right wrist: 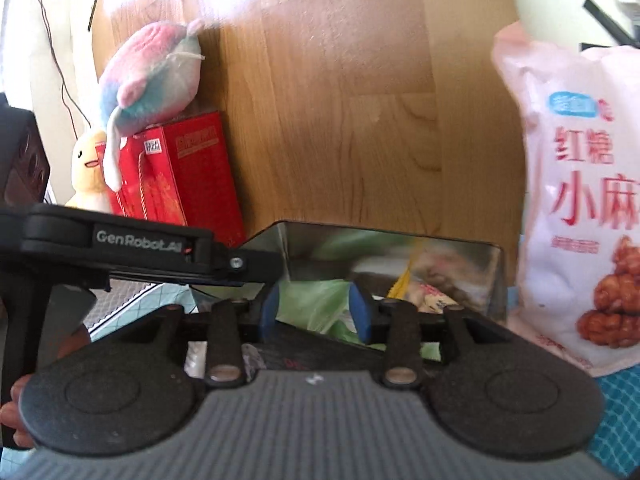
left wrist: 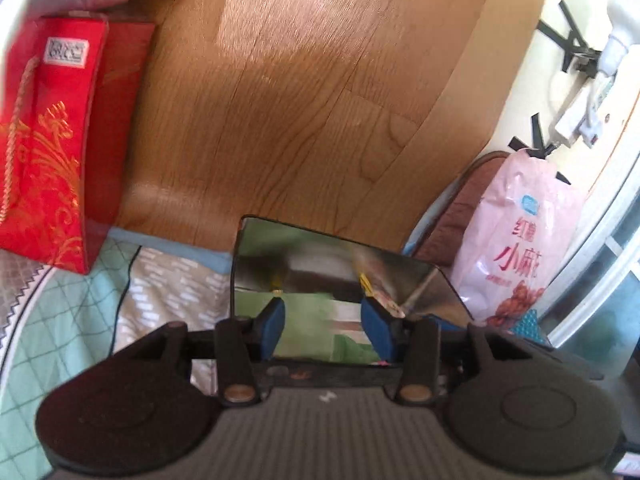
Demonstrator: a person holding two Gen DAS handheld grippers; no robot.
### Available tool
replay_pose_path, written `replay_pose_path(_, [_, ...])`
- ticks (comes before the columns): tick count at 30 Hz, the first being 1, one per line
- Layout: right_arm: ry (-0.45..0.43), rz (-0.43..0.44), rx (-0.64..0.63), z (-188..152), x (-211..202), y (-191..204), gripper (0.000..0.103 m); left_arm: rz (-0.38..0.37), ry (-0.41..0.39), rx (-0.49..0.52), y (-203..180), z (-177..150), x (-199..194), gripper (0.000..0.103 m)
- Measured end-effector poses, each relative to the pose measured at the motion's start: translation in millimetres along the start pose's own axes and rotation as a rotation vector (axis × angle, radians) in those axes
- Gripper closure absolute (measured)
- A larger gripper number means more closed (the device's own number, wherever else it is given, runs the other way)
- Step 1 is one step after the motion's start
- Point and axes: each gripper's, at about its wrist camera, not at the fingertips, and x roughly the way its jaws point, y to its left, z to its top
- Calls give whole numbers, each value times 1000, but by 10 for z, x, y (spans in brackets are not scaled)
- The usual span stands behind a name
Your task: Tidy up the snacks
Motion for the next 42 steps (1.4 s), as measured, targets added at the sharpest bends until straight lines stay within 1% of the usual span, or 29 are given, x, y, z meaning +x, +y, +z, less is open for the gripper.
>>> replay_pose_path(3, [-26, 4, 32, -17, -345, -84, 61, -28, -49, 8, -38, -79, -299, 60])
replay_pose_path(5, [-18, 13, 69, -120, -568, -180, 61, -65, -50, 7, -85, -210, -503, 60])
replay_pose_path(6, [-5, 8, 91, -242, -730, -254, 61, -93, -36, 2, -104, -313, -593, 60])
replay_pose_path(8, [34, -2, 126, -434, -902, -346, 61, -152, -4, -14, -138, -537, -726, 60])
replay_pose_path(10, [86, -9, 187, -686, -1085, -471, 61, -200, 38, -26, -183, -791, -809, 60])
replay_pose_path(12, [130, -34, 255, -946, -1261, -576, 61, -249, 81, -36, -228, -1068, -876, 60])
replay_pose_path(13, [138, -44, 278, -1032, -1326, -602, 61, -266, 98, -38, -247, -1176, -895, 60])
replay_pose_path(15, [128, -44, 335, -1197, -1487, -654, 61, -279, 136, -32, -293, -1395, -895, 60])
replay_pose_path(17, [113, -19, 372, -1247, -1547, -651, 61, -269, 177, -22, -323, -1563, -855, 60])
replay_pose_path(18, [116, 4, 395, -1249, -1556, -624, 61, -261, 199, -29, -316, -1638, -830, 60])
replay_pose_path(20, [135, 78, 426, -1228, -1503, -520, 63, -255, 186, -43, -290, -1718, -884, 61])
replay_pose_path(22, [148, 125, 420, -1218, -1433, -395, 66, -236, 182, -58, -255, -1736, -955, 61])
replay_pose_path(23, [154, 149, 410, -1216, -1413, -317, 71, -224, 178, -67, -229, -1750, -991, 61])
replay_pose_path(25, [174, 208, 399, -1222, -1370, -136, 76, -207, 164, -84, -169, -1783, -1057, 61])
replay_pose_path(26, [176, 211, 378, -1228, -1358, -34, 84, -200, 156, -94, -129, -1794, -1100, 61])
replay_pose_path(27, [170, 197, 364, -1242, -1344, 15, 96, -198, 151, -108, -89, -1811, -1134, 61])
replay_pose_path(28, [165, 185, 349, -1244, -1360, 54, 97, -201, 149, -123, -52, -1812, -1151, 61])
replay_pose_path(29, [150, 172, 340, -1220, -1374, 126, 98, -203, 148, -141, -8, -1821, -1178, 61])
replay_pose_path(32, [109, 181, 342, -1129, -1458, 178, 100, -213, 140, -163, 91, -1838, -1235, 61])
replay_pose_path(35, [77, 233, 308, -1012, -1607, 303, 100, -222, 125, -177, 140, -1838, -1294, 59])
replay_pose_path(38, [54, 317, 203, -931, -1760, 595, 99, -238, 95, -208, 222, -1828, -1392, 59])
replay_pose_path(40, [52, 353, 168, -980, -1770, 721, 96, -247, 78, -236, 285, -1817, -1458, 59])
replay_pose_path(42, [63, 387, 128, -994, -1694, 882, 92, -242, 59, -253, 345, -1811, -1531, 59])
